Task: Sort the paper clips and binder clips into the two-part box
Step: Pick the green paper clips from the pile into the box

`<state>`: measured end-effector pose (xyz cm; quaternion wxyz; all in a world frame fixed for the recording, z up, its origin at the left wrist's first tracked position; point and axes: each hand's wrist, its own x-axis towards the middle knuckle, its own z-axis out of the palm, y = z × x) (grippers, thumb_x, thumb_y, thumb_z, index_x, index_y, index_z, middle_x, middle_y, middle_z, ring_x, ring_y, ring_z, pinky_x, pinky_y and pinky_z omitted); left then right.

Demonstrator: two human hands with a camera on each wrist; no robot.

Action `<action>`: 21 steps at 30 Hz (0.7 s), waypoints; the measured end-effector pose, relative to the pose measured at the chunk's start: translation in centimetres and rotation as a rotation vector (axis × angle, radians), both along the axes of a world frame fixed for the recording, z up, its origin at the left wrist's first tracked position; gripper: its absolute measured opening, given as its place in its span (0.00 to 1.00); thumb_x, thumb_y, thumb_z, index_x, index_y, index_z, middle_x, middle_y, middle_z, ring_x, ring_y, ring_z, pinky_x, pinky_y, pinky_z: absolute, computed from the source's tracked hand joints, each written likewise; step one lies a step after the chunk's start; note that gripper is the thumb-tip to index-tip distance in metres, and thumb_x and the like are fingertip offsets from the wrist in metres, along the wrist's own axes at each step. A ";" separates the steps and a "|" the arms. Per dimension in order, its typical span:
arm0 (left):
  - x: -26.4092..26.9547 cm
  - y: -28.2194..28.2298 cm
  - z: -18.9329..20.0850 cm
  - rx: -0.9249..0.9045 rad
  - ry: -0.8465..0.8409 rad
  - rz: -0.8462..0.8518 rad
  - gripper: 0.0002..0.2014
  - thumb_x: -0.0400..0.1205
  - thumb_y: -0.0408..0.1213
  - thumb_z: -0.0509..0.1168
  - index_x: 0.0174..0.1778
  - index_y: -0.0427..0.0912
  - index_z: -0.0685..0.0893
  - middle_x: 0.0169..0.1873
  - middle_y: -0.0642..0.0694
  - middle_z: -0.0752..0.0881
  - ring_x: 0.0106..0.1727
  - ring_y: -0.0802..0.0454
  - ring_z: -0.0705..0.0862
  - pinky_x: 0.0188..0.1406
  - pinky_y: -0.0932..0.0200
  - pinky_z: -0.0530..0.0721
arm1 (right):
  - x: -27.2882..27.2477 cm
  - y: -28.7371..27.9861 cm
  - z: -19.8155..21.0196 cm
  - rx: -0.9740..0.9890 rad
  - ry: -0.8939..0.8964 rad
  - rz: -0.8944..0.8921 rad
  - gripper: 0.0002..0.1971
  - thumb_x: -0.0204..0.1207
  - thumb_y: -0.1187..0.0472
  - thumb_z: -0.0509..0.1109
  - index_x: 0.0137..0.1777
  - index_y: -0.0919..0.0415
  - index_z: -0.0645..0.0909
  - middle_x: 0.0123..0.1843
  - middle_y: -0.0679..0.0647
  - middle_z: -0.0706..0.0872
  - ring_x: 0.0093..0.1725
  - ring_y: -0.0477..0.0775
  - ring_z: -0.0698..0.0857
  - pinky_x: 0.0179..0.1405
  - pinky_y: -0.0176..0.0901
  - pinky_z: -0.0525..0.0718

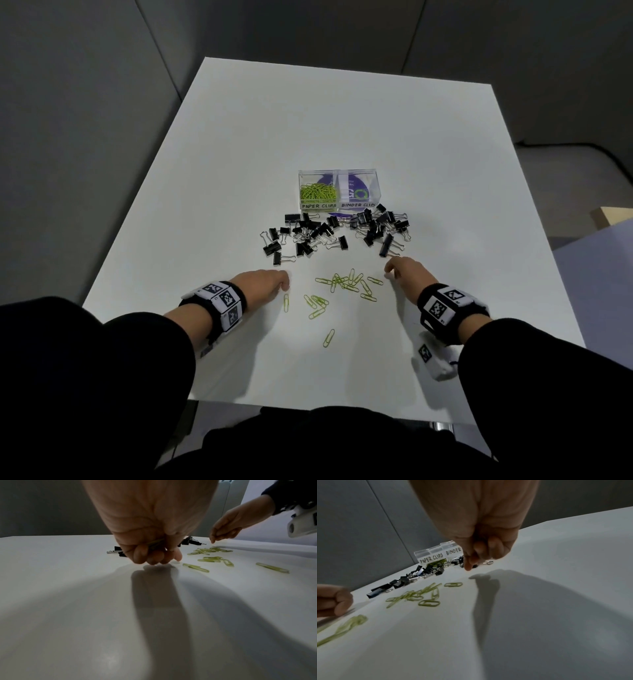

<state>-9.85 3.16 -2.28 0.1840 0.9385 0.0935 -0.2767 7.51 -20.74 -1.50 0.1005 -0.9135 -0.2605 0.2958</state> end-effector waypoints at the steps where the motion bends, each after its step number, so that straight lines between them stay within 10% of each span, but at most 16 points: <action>1: 0.0 0.0 -0.1 -0.005 -0.013 -0.002 0.13 0.86 0.37 0.51 0.64 0.43 0.75 0.60 0.44 0.82 0.60 0.43 0.80 0.58 0.56 0.74 | 0.0 -0.3 -0.2 0.004 -0.013 -0.027 0.13 0.83 0.62 0.59 0.62 0.68 0.77 0.63 0.64 0.80 0.60 0.64 0.80 0.57 0.48 0.76; 7: -0.3 -0.2 -0.3 -0.009 0.009 -0.086 0.20 0.80 0.41 0.63 0.68 0.50 0.71 0.59 0.45 0.74 0.54 0.43 0.81 0.51 0.54 0.77 | -2.2 -0.9 -1.3 -0.070 -0.016 0.105 0.31 0.69 0.42 0.73 0.65 0.60 0.71 0.65 0.57 0.77 0.61 0.57 0.79 0.58 0.48 0.77; 21: 2.2 -1.8 -0.9 -0.037 -0.057 -0.085 0.10 0.82 0.40 0.62 0.54 0.40 0.81 0.58 0.43 0.78 0.58 0.45 0.80 0.53 0.54 0.77 | -2.9 2.2 -2.1 -0.027 0.026 0.042 0.07 0.79 0.58 0.63 0.44 0.59 0.69 0.46 0.55 0.77 0.44 0.56 0.76 0.43 0.43 0.71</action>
